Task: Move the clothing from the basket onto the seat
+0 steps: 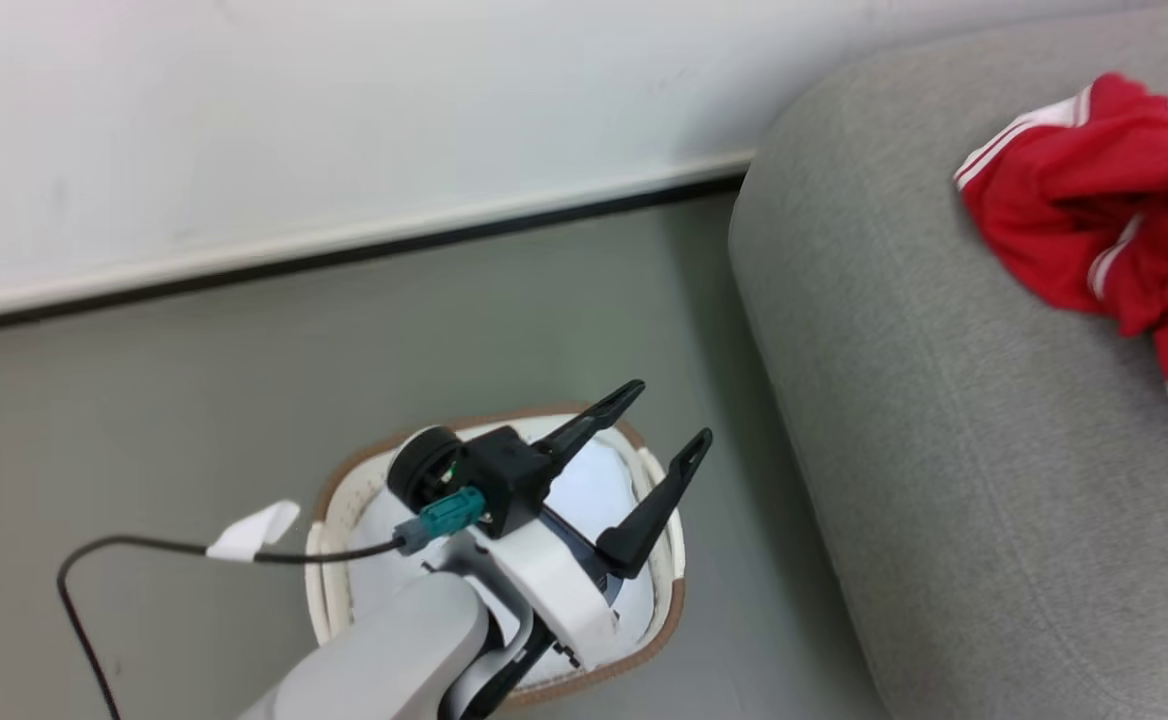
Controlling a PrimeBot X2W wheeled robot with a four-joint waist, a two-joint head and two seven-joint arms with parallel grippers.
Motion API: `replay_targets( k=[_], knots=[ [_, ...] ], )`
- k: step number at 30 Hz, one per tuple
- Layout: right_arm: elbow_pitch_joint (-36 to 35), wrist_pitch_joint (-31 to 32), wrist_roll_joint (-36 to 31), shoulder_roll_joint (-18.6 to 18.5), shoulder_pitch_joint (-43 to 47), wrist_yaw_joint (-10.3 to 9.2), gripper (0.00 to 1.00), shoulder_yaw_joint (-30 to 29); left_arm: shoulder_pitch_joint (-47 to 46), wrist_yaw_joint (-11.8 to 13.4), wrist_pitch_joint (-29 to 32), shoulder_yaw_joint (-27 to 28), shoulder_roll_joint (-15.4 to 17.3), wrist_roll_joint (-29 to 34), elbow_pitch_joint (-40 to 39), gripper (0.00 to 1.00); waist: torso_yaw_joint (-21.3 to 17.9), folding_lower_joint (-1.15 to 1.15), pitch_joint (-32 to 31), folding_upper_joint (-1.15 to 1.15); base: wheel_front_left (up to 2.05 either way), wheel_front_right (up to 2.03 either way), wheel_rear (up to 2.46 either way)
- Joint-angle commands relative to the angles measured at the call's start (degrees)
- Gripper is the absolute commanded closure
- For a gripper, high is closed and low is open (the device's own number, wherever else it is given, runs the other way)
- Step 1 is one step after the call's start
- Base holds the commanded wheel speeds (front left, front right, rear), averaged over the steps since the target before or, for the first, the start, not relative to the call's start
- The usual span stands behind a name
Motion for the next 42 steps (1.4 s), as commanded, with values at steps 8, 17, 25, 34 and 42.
replay_targets(
  k=[8,17,25,34,42],
  knots=[
    [-14.8,0.1,-2.2,-2.3,4.8,-0.13,0.00,-1.7,5.5,2.6,-1.2,4.2,0.7,-2.4,-1.3,0.00,-0.3,0.01,-11.0,0.00,0.00,0.00,0.00],
    [-26.5,-7.7,-4.3,2.2,8.3,-0.13,0.00,-4.7,9.7,6.1,-1.3,12.4,3.3,-3.5,-4.3,0.00,3.4,0.01,-15.9,0.00,0.00,0.00,0.00],
    [-32.2,-16.7,-9.3,10.5,14.0,-0.13,0.00,-5.8,16.0,9.3,-1.3,21.7,6.0,-2.6,-6.6,0.00,8.2,0.01,-18.2,0.00,0.00,0.00,0.00],
    [-33.1,-27.4,-14.9,19.5,22.9,-0.13,0.00,-6.4,25.2,12.5,-1.3,30.6,5.0,-0.3,-8.1,0.00,11.4,0.01,-19.7,0.00,0.00,0.00,0.00],
    [-28.5,-37.4,-19.7,27.4,32.3,-0.13,0.00,-6.2,33.8,11.9,-1.3,39.9,0.1,4.4,-10.1,0.00,12.2,0.01,-20.6,0.00,0.00,0.00,0.00]
  ],
)
